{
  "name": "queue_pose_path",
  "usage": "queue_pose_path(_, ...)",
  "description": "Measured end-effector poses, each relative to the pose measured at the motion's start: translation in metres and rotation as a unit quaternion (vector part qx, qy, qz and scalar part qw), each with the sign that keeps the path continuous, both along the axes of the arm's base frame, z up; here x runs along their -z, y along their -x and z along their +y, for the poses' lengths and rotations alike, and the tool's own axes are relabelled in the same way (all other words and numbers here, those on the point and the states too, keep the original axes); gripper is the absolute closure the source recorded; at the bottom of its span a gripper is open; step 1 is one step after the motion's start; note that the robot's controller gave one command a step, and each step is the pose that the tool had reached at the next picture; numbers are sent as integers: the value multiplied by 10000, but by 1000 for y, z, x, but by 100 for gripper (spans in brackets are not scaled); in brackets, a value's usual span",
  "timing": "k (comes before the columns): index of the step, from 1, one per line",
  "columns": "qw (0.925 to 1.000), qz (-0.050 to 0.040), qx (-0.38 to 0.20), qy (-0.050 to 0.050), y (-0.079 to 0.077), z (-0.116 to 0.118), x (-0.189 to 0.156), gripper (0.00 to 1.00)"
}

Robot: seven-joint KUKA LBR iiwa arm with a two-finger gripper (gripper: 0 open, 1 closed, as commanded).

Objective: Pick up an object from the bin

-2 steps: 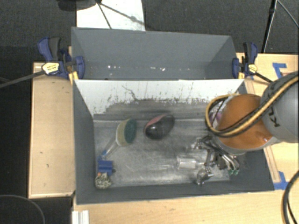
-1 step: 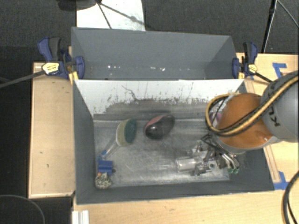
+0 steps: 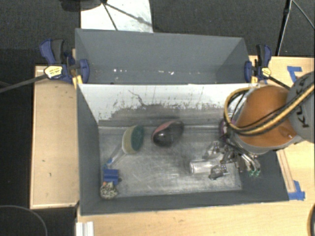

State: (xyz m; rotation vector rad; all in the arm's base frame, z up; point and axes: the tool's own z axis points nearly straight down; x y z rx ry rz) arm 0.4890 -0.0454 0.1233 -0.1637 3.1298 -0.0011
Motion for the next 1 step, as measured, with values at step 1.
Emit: queue_pose_path(1,10000,10,9,-1,-1,0,-6,100)
